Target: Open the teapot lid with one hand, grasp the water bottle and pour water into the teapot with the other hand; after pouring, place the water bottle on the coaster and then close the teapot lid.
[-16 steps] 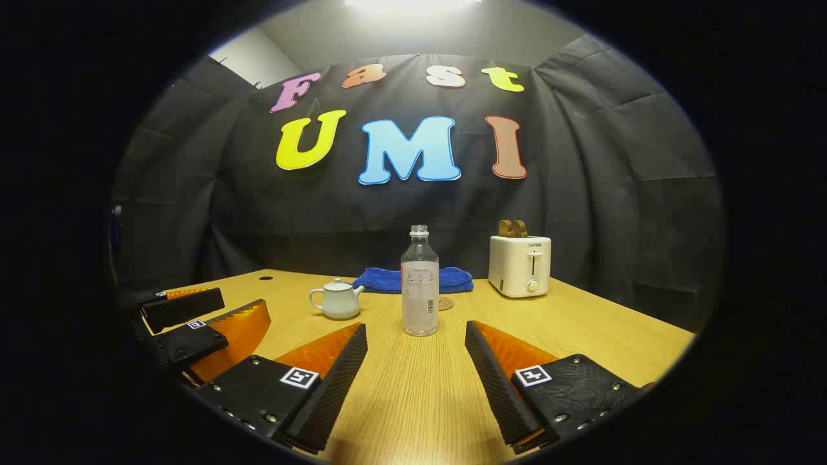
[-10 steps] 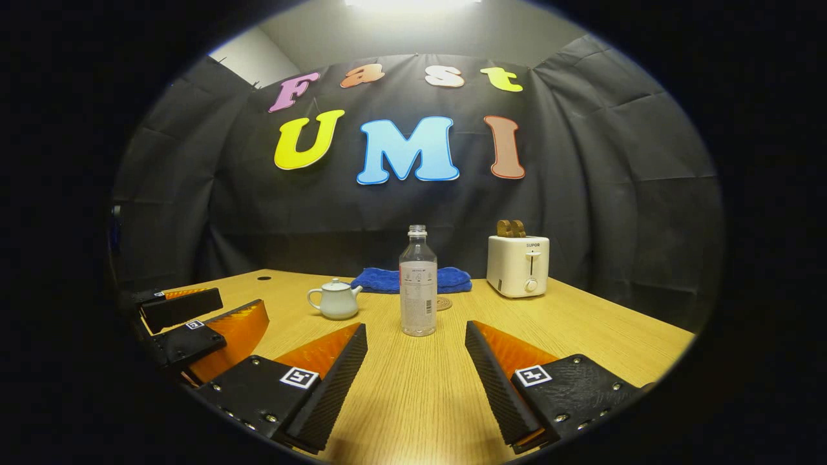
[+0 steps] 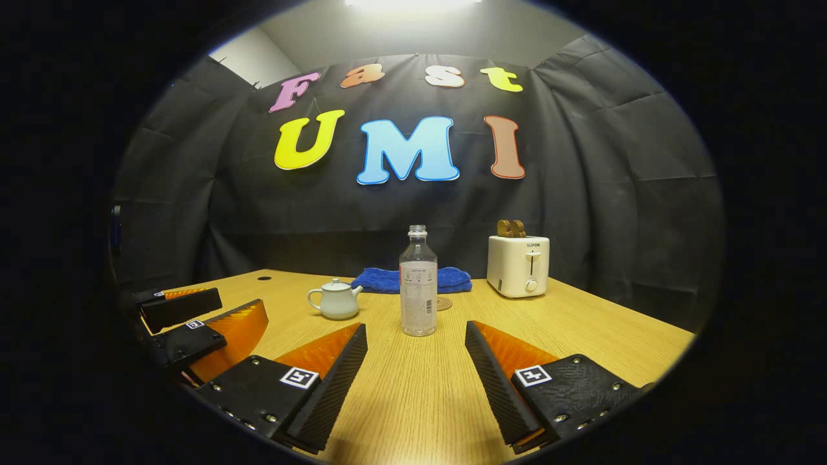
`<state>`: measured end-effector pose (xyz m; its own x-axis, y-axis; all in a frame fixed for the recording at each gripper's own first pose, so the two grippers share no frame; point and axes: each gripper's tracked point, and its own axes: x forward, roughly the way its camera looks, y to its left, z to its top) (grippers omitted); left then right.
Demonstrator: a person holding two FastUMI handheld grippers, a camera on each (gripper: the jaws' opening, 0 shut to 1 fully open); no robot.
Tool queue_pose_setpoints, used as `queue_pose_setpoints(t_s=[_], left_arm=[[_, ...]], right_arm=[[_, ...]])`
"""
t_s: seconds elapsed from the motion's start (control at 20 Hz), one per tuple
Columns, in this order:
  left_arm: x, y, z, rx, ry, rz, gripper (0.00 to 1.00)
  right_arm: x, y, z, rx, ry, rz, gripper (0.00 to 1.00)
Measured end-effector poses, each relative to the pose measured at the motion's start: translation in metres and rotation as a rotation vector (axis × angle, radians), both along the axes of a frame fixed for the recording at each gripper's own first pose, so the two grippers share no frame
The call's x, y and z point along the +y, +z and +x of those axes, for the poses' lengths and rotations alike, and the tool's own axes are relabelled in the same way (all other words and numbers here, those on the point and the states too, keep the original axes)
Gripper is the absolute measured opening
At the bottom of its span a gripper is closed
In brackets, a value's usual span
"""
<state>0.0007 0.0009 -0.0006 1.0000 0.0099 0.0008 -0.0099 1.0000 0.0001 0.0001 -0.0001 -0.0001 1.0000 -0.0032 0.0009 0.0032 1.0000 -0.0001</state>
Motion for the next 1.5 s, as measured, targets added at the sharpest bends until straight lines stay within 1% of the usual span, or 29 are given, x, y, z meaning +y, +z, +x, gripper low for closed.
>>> queue_pose_setpoints(t_s=[0.1,0.2,0.3,0.4,0.45,0.55,0.7,0.85,1.05,1.25,1.5], left_arm=[[0.001,-0.001,-0.001,0.006,0.004,0.002,0.99],[0.004,-0.001,-0.001,0.004,0.030,0.001,0.99],[0.003,-0.002,0.002,0.007,0.040,0.001,0.98],[0.002,-0.001,0.000,0.004,0.024,-0.001,0.98],[-0.001,0.002,0.001,-0.004,0.004,-0.004,0.99],[-0.001,0.001,-0.001,-0.003,-0.014,-0.004,0.99],[-0.009,0.003,0.002,-0.009,-0.049,-0.003,0.98],[-0.013,0.004,0.016,0.000,-0.082,-0.018,0.98],[-0.002,0.015,0.044,-0.005,-0.081,-0.029,0.98],[0.005,0.037,0.071,-0.036,-0.095,0.007,0.98],[-0.007,0.055,0.105,-0.044,-0.156,0.030,0.99]], right_arm=[[0.001,0.000,0.000,0.000,0.005,0.000,0.95],[0.001,0.000,0.001,0.002,0.015,0.000,0.95],[-0.002,-0.001,0.001,0.004,-0.001,0.001,0.95],[-0.007,0.000,0.001,0.000,-0.055,0.002,0.95],[-0.007,0.001,0.002,-0.001,-0.057,0.000,0.95],[0.000,0.001,0.003,0.002,-0.026,0.004,0.95],[0.003,0.002,0.005,-0.001,-0.009,0.000,0.95],[0.001,0.002,0.016,0.001,-0.009,0.000,0.95],[-0.006,0.010,0.040,0.000,-0.019,-0.005,0.95],[-0.011,0.034,0.062,-0.037,-0.034,-0.043,0.94],[-0.006,0.059,0.095,-0.047,-0.033,-0.050,0.94]])
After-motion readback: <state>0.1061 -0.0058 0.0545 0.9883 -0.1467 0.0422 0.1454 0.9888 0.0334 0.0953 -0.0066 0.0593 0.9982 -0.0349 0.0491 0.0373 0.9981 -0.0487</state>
